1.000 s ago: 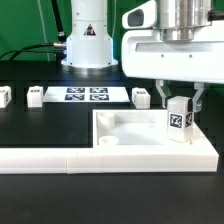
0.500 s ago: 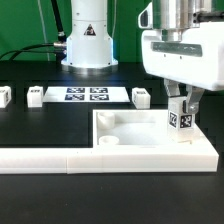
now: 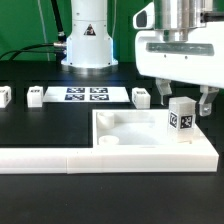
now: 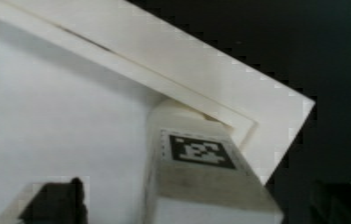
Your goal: Assemble square table
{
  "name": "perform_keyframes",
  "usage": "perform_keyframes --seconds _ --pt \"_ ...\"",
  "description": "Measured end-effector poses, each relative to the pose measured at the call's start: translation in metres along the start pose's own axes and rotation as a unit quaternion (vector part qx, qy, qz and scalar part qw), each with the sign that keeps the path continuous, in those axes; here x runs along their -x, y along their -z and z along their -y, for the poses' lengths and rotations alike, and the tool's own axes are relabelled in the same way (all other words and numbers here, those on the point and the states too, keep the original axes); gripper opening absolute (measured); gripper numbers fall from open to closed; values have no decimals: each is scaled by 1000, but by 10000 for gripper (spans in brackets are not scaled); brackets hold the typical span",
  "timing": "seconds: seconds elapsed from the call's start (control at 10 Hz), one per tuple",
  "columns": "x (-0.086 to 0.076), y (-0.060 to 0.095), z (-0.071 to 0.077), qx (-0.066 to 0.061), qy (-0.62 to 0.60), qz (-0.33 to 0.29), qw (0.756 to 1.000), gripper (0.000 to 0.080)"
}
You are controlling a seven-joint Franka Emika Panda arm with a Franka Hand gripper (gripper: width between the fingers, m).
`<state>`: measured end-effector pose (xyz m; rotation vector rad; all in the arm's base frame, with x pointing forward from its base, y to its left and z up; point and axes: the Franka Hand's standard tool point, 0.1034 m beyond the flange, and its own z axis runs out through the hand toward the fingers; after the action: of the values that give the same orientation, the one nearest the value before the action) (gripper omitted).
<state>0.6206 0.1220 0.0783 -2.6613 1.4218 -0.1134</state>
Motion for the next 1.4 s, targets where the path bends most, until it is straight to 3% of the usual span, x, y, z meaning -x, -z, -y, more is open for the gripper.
perform_keyframes --seconds 0.2,0.6,1.2,1.4 --pt "-1 -1 -1 1 112 0 994 648" --pt "-1 -4 -1 11 300 8 954 649" --pt "-3 -2 0 11 470 10 882 649" --pt "-4 -2 0 13 534 9 845 649"
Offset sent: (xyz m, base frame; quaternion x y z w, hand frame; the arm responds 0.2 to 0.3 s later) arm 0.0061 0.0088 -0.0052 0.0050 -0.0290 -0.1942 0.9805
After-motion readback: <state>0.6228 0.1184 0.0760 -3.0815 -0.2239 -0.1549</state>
